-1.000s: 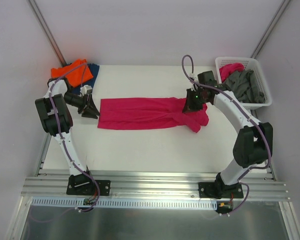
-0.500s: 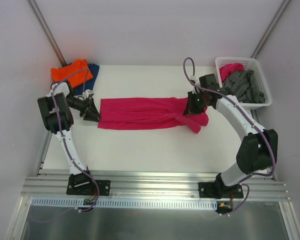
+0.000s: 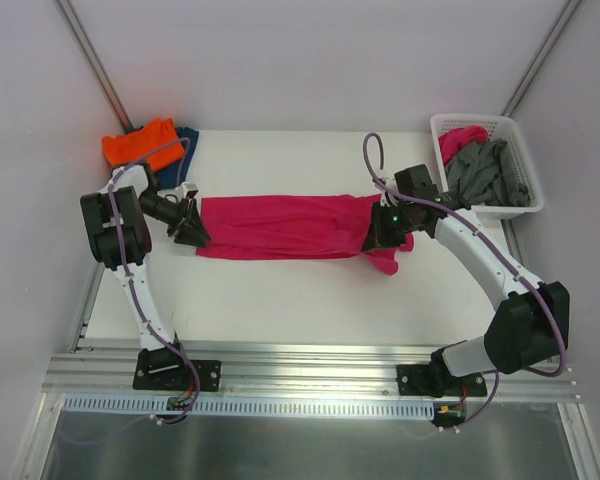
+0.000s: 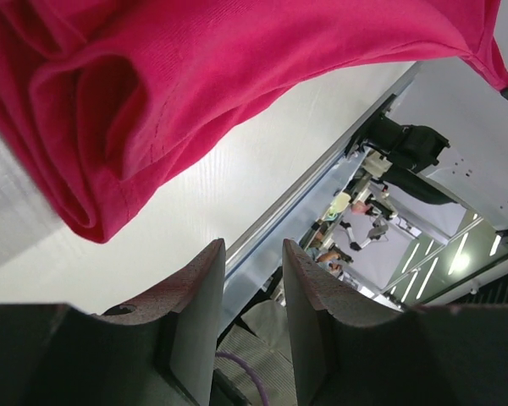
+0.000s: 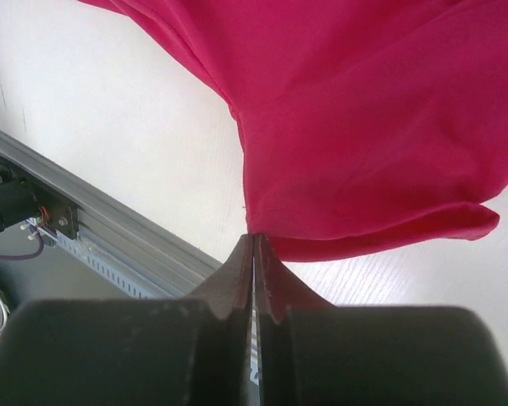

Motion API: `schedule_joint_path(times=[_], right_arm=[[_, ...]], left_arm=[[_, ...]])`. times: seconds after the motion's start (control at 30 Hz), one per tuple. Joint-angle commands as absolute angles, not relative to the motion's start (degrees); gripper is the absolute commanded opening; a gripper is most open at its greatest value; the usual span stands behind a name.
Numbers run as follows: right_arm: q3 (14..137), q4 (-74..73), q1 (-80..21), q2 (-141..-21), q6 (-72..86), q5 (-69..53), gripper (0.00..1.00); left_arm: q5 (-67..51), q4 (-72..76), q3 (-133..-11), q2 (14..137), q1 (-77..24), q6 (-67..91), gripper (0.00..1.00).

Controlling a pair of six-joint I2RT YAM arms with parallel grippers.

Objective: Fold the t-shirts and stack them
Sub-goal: Fold the tshirt

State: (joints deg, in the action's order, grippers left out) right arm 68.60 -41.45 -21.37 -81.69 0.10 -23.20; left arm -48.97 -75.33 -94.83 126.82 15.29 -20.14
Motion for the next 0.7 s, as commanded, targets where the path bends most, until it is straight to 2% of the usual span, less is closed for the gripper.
schedule_joint_path(times=[0.0,0.23,0.67], right_arm=[[69.2,-41.2,-21.4,-79.9,1.3,-24.3,0.01],[69.8,-41.0,-20.7,-80.9,0.9,-23.8,0.01],[71.9,-40.6,-20.7,-83.5,0.4,-23.2,0.01]], left_arm=[[-48.4,-76.4,-97.9,127.5,14.6,-20.0,0.33],[-46.4,-76.4,-103.9,131.7,14.6,-19.5,0.33],[-45.9,-76.0,-105.9,134.5,15.6,-19.3,0.32]])
